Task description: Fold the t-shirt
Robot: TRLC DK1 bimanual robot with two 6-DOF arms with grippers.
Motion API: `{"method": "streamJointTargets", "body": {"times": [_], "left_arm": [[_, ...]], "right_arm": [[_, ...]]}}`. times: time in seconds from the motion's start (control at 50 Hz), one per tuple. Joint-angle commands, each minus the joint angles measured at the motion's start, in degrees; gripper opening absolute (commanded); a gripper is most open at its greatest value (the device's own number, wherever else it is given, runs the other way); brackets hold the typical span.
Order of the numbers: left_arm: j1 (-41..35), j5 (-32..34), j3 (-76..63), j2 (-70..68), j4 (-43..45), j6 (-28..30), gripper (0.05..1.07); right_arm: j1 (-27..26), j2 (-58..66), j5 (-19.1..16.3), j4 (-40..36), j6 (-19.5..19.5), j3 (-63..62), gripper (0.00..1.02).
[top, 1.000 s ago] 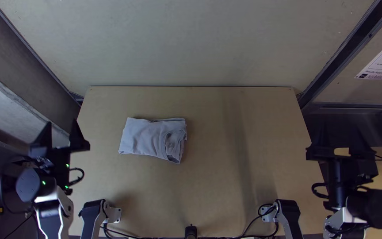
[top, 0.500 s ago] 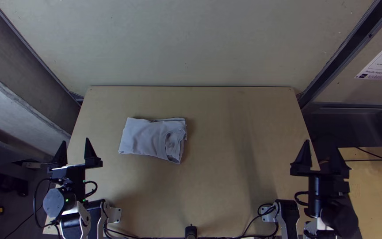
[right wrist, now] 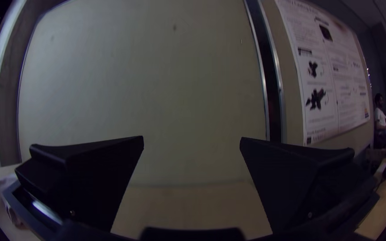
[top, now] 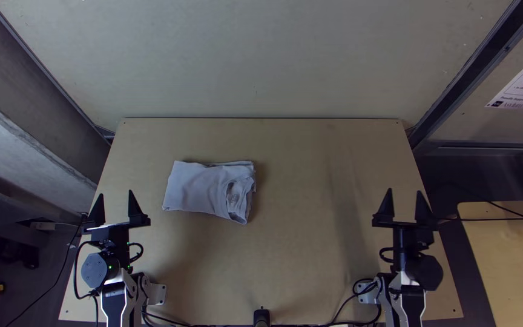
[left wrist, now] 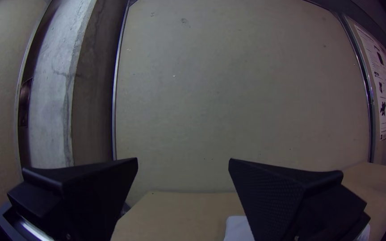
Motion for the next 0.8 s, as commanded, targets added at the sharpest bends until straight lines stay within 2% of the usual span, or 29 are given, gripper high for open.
{"method": "streamJointTargets", "body": {"times": [0.0,0.06,0.14,0.26,0.78], "left_arm": [[-0.05,0.06,-2.79,-0.78,-1.86,1.14,1.03],[-0.05,0.06,-2.79,-0.78,-6.43,0.97,1.03],[0.12,-0.20,-2.35,-0.51,-17.33,0.97,1.03],[0.21,-0.20,-2.44,-0.60,-16.36,0.79,1.03],[0.21,-0.20,-2.44,-0.51,-16.45,0.79,1.03]], "right_arm": [[0.04,-0.38,0.43,-2.05,2.05,-2.66,0.99],[-0.13,-0.38,0.43,-4.95,3.46,-2.66,0.99],[-0.13,-0.38,0.43,-10.05,3.63,-2.66,0.99],[-0.57,-0.03,0.35,-18.05,2.40,-2.22,0.99],[-1.54,-0.21,0.26,-17.79,1.70,-2.22,0.99]]}}
